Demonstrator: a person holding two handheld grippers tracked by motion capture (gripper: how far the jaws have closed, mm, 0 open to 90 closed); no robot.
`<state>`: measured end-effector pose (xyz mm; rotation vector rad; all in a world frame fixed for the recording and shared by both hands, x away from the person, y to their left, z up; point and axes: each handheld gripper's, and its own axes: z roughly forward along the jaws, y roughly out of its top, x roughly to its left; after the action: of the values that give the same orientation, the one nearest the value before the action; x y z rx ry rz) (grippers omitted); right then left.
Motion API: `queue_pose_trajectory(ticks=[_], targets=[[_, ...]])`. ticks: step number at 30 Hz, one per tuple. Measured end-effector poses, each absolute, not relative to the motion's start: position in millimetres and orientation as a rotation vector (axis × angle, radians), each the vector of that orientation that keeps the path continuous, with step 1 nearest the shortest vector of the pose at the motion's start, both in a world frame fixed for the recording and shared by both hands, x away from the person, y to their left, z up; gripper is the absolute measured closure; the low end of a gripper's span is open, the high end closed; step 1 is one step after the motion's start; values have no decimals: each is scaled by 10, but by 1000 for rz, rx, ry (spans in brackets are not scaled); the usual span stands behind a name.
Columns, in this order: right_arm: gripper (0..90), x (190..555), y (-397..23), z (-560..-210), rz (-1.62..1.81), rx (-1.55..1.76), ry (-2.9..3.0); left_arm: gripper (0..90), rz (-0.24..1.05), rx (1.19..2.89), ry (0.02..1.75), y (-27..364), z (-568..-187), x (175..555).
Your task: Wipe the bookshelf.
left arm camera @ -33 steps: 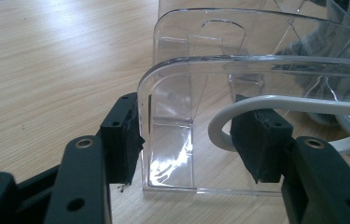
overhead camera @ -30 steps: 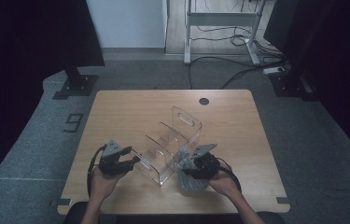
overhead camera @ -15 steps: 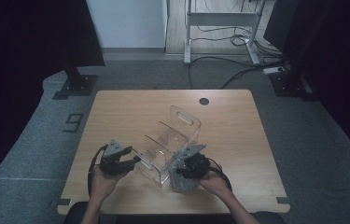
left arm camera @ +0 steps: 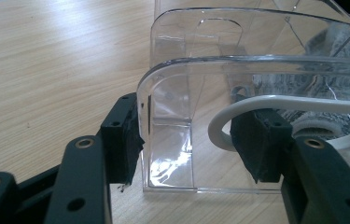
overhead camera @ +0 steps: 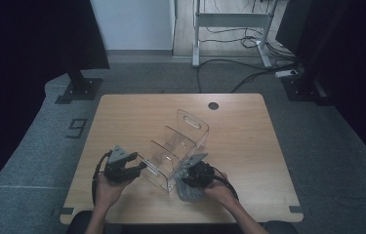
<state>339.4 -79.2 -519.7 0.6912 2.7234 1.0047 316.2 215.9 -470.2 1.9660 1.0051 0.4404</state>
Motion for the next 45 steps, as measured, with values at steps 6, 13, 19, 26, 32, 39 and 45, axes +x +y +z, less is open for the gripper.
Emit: queue_pose_trajectory(ticks=[6, 13, 19, 26, 32, 39, 45], targets=[[671, 3393, -793, -5196, 999, 699, 2723, 442, 441, 1961, 1005, 2165, -4707, 3164], [662, 3368, -875, -5127, 993, 706, 2725, 442, 444, 1958, 1000, 2166, -4711, 3171], [663, 3318, -1032, -5030, 1036, 728, 2693, 442, 444, 1958, 998, 2166, -4711, 3171], [662, 3217, -1240, -4959, 1073, 754, 2676, 441, 443, 1958, 992, 2168, -4714, 3176], [661, 3105, -1312, -4901, 1113, 757, 2672, 441, 444, 1960, 995, 2164, -4710, 3177], [660, 2982, -1188, -4865, 1159, 696, 2704, 441, 446, 1963, 997, 2157, -4704, 3178], [655, 2924, -991, -4884, 1192, 638, 2745, 442, 445, 1971, 1002, 2139, -4695, 3174]])
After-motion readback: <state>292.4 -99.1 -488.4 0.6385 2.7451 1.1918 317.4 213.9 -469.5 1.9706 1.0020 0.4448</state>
